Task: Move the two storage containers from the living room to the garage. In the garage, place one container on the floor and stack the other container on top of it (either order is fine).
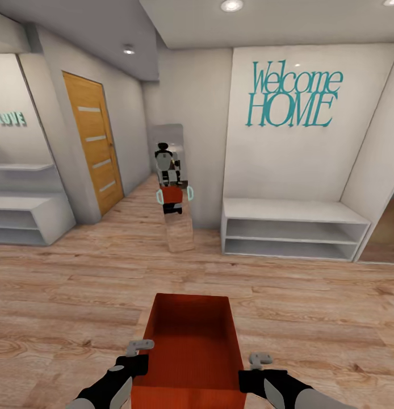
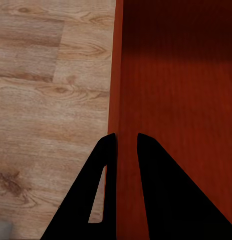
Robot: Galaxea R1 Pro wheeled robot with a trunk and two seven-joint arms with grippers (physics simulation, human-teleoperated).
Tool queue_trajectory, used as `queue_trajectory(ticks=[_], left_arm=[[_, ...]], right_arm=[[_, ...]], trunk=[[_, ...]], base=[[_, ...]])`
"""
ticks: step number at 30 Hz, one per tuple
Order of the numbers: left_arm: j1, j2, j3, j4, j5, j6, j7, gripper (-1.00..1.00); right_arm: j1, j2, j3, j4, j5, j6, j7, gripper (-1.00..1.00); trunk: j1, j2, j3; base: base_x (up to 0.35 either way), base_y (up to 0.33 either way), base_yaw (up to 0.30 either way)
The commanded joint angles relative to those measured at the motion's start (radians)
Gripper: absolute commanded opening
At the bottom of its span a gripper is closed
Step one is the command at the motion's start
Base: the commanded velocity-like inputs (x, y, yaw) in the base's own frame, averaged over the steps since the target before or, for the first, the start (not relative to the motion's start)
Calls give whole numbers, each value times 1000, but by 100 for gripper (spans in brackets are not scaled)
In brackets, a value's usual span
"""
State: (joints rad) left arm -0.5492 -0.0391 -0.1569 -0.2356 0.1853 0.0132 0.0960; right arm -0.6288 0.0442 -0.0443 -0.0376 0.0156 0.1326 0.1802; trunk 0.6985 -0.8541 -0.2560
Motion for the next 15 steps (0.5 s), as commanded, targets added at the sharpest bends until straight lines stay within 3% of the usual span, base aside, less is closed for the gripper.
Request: queue_trajectory(ticks=[1, 10, 15], left_arm=[[0, 1, -27, 2, 23, 2, -25, -100], [0, 1, -27, 2, 23, 2, -25, -100], [0, 1, -27, 2, 23, 2, -25, -100]], right_arm=[[-1, -29, -22, -62, 4, -27, 4, -100], [-1, -29, -22, -62, 4, -27, 3, -100], [-2, -29, -22, -62, 4, -27, 3, -100]], trunk=[[1, -1, -1], [1, -1, -1], [1, -1, -1]], base=[[328, 0, 0], [328, 0, 4], [328, 0, 118]])
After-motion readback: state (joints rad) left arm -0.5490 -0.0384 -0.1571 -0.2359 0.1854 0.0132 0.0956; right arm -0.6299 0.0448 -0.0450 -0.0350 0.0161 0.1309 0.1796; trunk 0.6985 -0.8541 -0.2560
